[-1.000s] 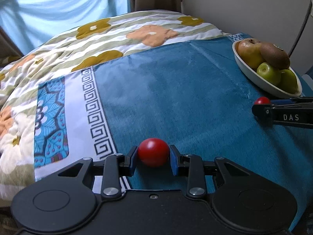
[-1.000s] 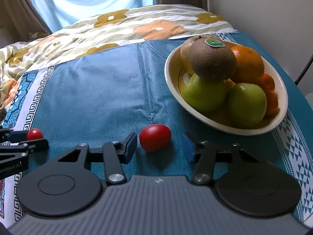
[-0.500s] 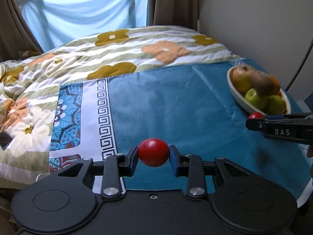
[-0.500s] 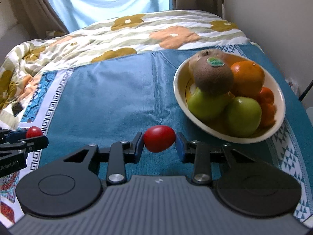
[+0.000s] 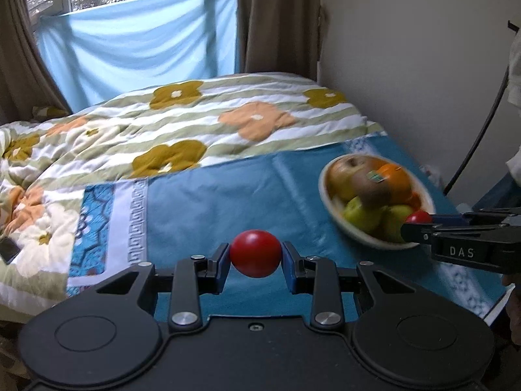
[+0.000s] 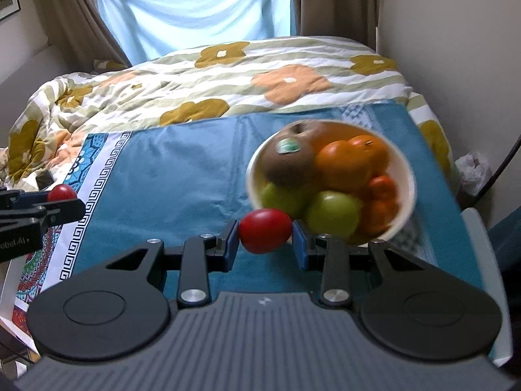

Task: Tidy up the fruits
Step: 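Carry both cherry tomatoes over the bowl and open both tools to drop them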

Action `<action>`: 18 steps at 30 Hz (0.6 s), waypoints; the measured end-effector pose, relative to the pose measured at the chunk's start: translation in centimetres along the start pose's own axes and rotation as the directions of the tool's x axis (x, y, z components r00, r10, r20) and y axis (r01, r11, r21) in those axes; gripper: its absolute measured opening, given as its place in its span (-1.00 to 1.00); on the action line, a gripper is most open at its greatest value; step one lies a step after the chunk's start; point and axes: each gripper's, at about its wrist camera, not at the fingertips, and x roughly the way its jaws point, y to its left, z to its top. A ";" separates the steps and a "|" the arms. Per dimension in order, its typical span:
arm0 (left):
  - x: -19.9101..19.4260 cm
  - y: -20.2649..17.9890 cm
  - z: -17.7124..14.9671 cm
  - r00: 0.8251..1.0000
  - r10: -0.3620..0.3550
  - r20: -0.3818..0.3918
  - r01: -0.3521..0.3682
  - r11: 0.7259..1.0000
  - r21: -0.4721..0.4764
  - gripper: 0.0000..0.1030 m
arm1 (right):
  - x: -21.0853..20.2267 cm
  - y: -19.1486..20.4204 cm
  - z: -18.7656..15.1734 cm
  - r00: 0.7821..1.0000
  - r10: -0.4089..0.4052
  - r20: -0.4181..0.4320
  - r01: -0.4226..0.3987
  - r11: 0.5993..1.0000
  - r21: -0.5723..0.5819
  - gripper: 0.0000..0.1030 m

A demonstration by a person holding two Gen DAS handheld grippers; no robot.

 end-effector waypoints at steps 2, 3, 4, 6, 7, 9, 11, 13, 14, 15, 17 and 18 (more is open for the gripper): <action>0.1 -1.4 0.8 1.000 -0.010 0.012 0.010 1.000 0.009 -0.28 | -0.5 -1.4 0.4 1.000 -0.004 0.009 0.004 1.000 -0.001 -0.03; 0.2 -2.1 1.2 1.000 -0.016 0.015 0.016 1.000 0.013 -0.28 | -0.7 -2.2 0.7 1.000 -0.007 0.014 0.007 1.000 -0.003 -0.03; 0.3 -2.8 1.7 1.000 -0.023 0.021 0.023 1.000 0.016 -0.28 | -1.0 -2.9 0.8 1.000 -0.008 0.018 0.008 1.000 -0.004 -0.03; 0.5 -4.3 2.6 0.999 -0.034 0.030 0.034 0.999 0.028 -0.28 | -1.3 -4.3 1.3 1.000 -0.012 0.026 0.012 1.000 -0.007 -0.03; 0.7 -5.0 3.0 0.999 -0.039 0.033 0.038 0.999 0.036 -0.28 | -1.4 -5.0 1.5 0.999 -0.013 0.030 0.013 1.000 -0.007 -0.03; 1.3 -6.6 4.0 0.998 -0.049 0.039 0.047 0.998 0.044 -0.28 | -1.6 -6.4 2.0 0.999 -0.014 0.037 0.015 1.000 -0.006 -0.03; 1.9 -7.8 4.8 0.998 -0.057 0.041 0.055 0.997 0.050 -0.28 | -1.6 -7.8 2.5 0.999 -0.015 0.042 0.015 1.000 -0.005 -0.03; 2.7 -9.2 5.7 0.997 -0.059 0.044 0.057 0.997 0.058 -0.28 | -1.6 -9.1 3.0 0.999 -0.014 0.046 0.014 1.000 -0.001 -0.03; 3.1 -9.9 6.1 0.997 -0.063 0.044 0.060 0.996 0.061 -0.28 | -1.5 -9.8 3.2 0.999 -0.012 0.046 0.012 1.000 0.001 -0.03; 3.6 -10.5 6.5 0.997 -0.067 0.045 0.064 0.996 0.063 -0.28 | -1.3 -10.5 3.4 0.999 -0.011 0.046 0.011 1.000 0.002 -0.03; 4.7 -11.7 7.4 0.997 -0.070 0.043 0.067 0.995 0.074 -0.28 | -1.0 -11.7 3.8 0.999 -0.009 0.044 0.008 1.000 0.003 -0.03; 5.2 -12.1 7.7 0.997 -0.070 0.043 0.067 0.995 0.078 -0.28 | -0.8 -12.3 3.9 0.999 -0.006 0.041 0.006 1.000 0.002 -0.03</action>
